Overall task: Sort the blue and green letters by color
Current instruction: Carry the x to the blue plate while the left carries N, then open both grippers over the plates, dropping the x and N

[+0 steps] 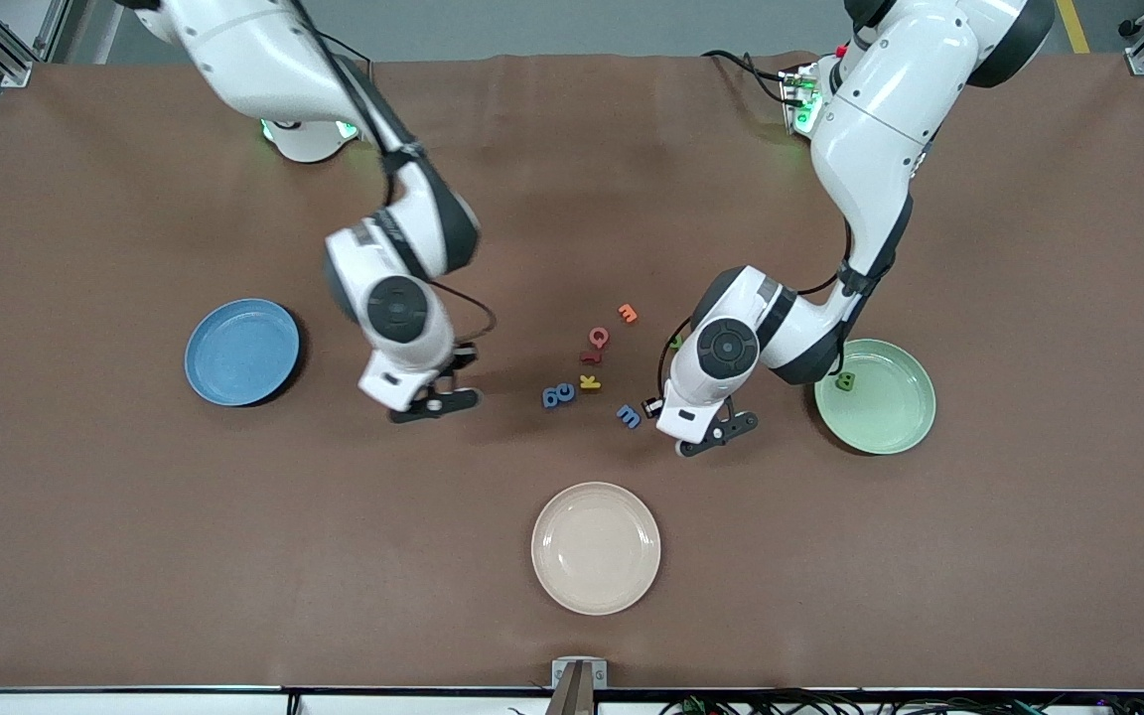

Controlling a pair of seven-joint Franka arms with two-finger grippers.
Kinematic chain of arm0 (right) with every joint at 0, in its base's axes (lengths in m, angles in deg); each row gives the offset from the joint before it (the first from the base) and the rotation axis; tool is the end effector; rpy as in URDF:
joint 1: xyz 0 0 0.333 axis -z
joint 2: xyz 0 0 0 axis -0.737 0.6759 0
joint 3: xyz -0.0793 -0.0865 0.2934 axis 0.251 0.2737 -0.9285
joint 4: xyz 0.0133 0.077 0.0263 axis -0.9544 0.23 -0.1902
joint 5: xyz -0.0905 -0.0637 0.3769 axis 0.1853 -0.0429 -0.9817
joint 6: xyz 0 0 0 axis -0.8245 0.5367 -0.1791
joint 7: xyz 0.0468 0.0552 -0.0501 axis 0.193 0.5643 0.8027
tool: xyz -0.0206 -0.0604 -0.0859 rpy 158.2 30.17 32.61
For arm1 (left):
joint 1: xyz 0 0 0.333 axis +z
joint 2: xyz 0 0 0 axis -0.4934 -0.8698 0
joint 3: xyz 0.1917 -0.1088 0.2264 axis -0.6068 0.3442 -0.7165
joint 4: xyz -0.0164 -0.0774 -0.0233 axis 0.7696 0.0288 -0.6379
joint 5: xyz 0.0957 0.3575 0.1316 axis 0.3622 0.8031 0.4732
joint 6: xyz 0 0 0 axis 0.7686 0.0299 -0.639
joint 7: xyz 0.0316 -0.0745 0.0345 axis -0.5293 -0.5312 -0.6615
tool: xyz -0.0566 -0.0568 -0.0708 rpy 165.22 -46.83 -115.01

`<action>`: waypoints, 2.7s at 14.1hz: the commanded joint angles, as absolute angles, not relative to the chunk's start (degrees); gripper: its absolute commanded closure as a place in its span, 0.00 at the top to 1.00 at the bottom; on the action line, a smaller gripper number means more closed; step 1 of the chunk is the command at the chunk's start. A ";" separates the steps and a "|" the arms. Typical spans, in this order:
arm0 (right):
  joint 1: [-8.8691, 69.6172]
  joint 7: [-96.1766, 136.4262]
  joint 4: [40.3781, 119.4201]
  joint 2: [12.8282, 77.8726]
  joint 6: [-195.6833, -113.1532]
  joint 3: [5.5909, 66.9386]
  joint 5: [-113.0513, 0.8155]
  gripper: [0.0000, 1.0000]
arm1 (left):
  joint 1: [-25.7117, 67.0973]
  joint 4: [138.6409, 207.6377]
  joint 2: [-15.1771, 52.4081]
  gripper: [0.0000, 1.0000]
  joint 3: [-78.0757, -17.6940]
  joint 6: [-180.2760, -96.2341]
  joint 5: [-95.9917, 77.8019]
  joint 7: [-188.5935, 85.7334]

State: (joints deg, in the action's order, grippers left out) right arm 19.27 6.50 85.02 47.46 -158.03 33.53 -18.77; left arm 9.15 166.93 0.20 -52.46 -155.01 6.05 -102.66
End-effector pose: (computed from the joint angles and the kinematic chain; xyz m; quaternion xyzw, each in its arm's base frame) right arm 0.5651 0.2710 0.2801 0.9844 0.1496 -0.0839 0.0398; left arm 0.5771 -0.3660 0.1754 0.9791 0.1971 -0.0467 0.0167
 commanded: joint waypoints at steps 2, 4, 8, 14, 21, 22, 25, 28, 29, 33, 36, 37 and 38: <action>31.53 25.32 101.88 33.42 -159.73 32.13 -17.95 0.00 | 9.88 166.85 1.60 0.22 -52.68 -152.34 7.46 -101.60; 37.43 34.30 106.10 30.77 -160.96 32.05 -18.04 0.00 | 11.54 167.12 4.67 0.21 -52.50 -146.02 7.46 -95.46; 46.93 48.20 110.95 29.44 -165.52 32.05 -18.13 0.00 | 17.16 174.92 13.10 0.22 -51.80 -143.26 7.37 -83.94; 50.02 51.13 114.03 29.71 -169.76 32.05 -18.13 1.00 | 36.91 186.08 20.59 0.22 -41.88 -144.57 7.54 -68.03; 48.88 40.26 108.08 28.30 -160.21 31.69 -18.22 1.00 | 49.68 193.13 20.86 0.23 -38.09 -150.54 15.44 -59.75; 48.62 38.05 105.88 28.22 -157.30 31.78 -18.22 1.00 | 50.04 193.66 20.68 0.23 -38.09 -151.86 16.50 -59.66; 48.53 32.16 98.50 28.65 -150.44 31.78 -17.96 1.00 | 51.63 194.28 19.46 0.23 -38.09 -154.68 18.09 -59.66; 49.05 31.18 89.28 31.10 -144.47 31.96 -18.30 1.00 | 52.68 195.06 19.01 0.23 -38.09 -155.56 19.23 -59.57; 49.32 28.04 84.55 34.42 -141.22 32.05 -18.31 1.00 | 52.77 195.42 18.93 0.23 -38.09 -156.00 19.49 -59.57; 47.83 12.06 77.91 37.88 -136.97 31.78 -18.31 0.99 | 53.65 196.56 18.75 0.26 -38.09 -156.88 19.76 -57.81; 41.87 -8.74 77.91 37.80 -136.09 31.70 -18.39 1.00 | 53.65 196.56 18.66 0.42 -38.09 -156.88 19.85 -57.72; 38.98 -15.51 77.91 37.79 -136.61 31.69 -18.74 1.00 | 53.56 196.47 18.66 0.58 -38.09 -156.88 19.85 -57.29; 36.86 -21.41 77.91 37.88 -137.32 31.69 -21.44 1.00 | 53.56 196.21 18.66 0.84 -38.09 -156.88 19.94 -57.11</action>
